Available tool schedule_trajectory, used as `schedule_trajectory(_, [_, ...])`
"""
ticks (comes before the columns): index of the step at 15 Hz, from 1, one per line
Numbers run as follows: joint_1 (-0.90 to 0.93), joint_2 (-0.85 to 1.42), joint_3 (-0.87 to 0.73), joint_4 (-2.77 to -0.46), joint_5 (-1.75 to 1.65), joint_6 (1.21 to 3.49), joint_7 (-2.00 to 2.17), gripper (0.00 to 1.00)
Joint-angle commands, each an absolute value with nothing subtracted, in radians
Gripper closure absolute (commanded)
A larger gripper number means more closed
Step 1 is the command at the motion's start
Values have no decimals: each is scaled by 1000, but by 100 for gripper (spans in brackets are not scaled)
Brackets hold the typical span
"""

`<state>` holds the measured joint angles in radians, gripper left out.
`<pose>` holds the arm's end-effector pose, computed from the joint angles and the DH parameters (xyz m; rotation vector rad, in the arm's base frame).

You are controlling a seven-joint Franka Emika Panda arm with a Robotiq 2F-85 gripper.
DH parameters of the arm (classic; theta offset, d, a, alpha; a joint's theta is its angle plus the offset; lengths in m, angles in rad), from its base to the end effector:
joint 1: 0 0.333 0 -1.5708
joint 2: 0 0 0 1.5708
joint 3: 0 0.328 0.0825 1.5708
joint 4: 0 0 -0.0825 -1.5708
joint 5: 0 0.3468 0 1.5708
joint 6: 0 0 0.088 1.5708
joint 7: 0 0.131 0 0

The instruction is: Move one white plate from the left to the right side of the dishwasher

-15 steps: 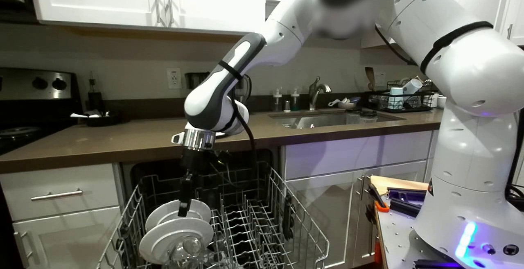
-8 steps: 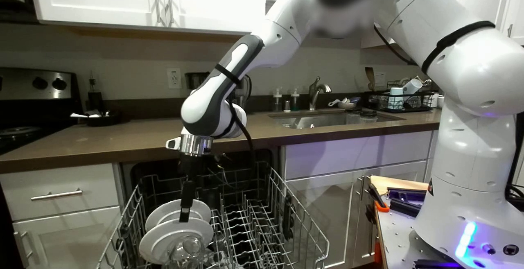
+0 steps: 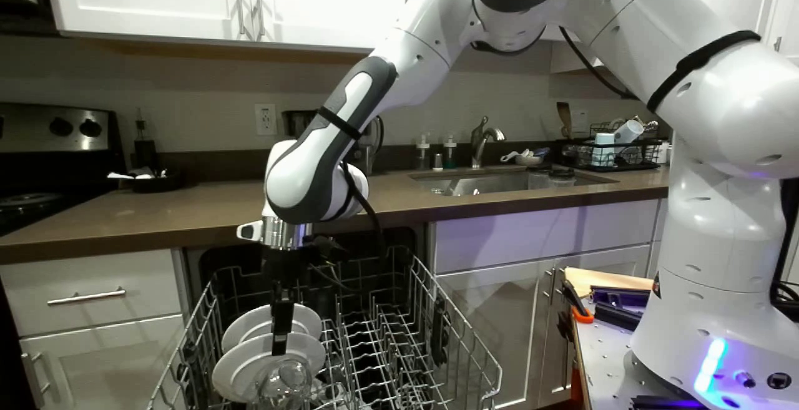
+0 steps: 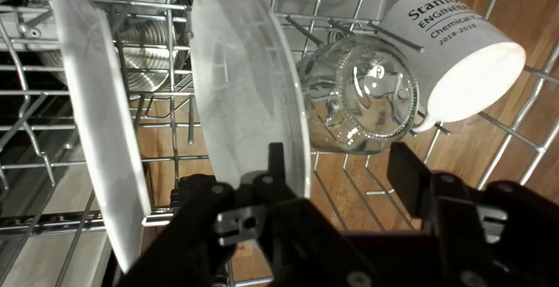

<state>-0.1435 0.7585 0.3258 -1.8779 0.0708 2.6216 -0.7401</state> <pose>0.6101 0.1024 0.1397 -2.6820 -1.0936 -0.1258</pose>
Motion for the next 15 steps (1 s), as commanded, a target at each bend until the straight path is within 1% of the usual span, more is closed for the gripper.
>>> schedule_trajectory(1, [-98, 764, 280, -1854, 15, 2608, -736, 68])
schedule_trajectory(3, [-79, 767, 258, -1851, -11, 2606, -727, 81])
schedule_trajectory(5, [-69, 767, 246, -1849, -22, 2601, -721, 92])
schedule_trajectory(9, [-118, 757, 280, -1848, 15, 2580, -759, 96])
schedule_trajectory(10, [-135, 746, 291, -1854, 26, 2578, -768, 93])
schedule_trajectory(15, [-165, 718, 305, -1866, 43, 2548, -767, 92])
